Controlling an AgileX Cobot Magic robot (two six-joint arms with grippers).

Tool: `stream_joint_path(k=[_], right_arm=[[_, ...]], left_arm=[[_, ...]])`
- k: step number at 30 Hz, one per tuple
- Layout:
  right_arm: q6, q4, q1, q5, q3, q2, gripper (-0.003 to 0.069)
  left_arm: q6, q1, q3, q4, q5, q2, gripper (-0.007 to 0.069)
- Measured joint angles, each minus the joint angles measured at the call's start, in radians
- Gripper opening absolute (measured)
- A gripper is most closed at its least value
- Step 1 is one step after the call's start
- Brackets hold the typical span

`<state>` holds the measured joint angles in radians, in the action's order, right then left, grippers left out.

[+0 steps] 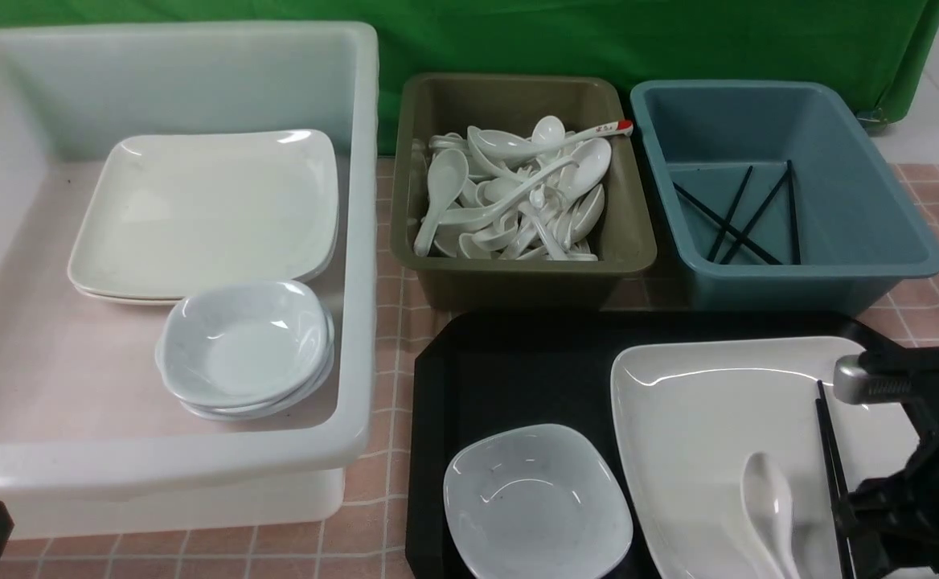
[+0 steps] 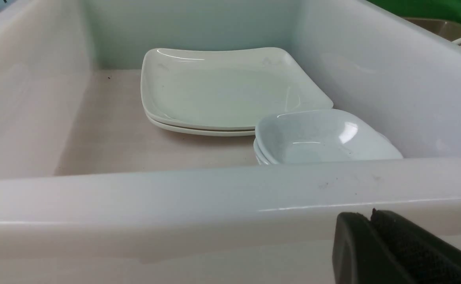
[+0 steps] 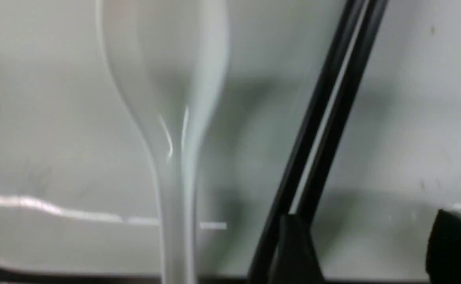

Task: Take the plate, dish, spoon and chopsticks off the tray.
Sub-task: Use the right arm to grab a pair of chopsticks from the plate

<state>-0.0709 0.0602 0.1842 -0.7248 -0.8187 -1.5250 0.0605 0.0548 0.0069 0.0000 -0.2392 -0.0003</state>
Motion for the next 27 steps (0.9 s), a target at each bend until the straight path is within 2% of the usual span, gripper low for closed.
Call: stream_joint_path(k=[12, 15, 16, 17, 18, 19, 27], right_arm=[[0.030, -0.038, 0.000, 0.035, -0.042, -0.163, 0.0487], [0.037, -0.037, 0.000, 0.041, -0.049, -0.169, 0.0398], [0.038, -0.037, 0.000, 0.044, -0.049, -0.169, 0.0351], [0.039, -0.037, 0.000, 0.045, -0.049, -0.169, 0.0248], [0.039, -0.037, 0.000, 0.045, -0.049, -0.169, 0.0232], [0.042, -0.038, 0.000, 0.042, -0.049, -0.168, 0.0155], [0.055, -0.042, 0.000, -0.042, -0.052, -0.061, 0.0169]], left_arm=[[0.002, 0.000, 0.000, 0.000, 0.000, 0.000, 0.0020], [0.002, 0.000, 0.000, 0.000, 0.000, 0.000, 0.0020], [0.002, 0.000, 0.000, 0.000, 0.000, 0.000, 0.0020], [0.002, 0.000, 0.000, 0.000, 0.000, 0.000, 0.0020], [0.002, 0.000, 0.000, 0.000, 0.000, 0.000, 0.0020], [0.002, 0.000, 0.000, 0.000, 0.000, 0.000, 0.0020], [-0.004, 0.000, 0.000, 0.000, 0.000, 0.000, 0.0020]])
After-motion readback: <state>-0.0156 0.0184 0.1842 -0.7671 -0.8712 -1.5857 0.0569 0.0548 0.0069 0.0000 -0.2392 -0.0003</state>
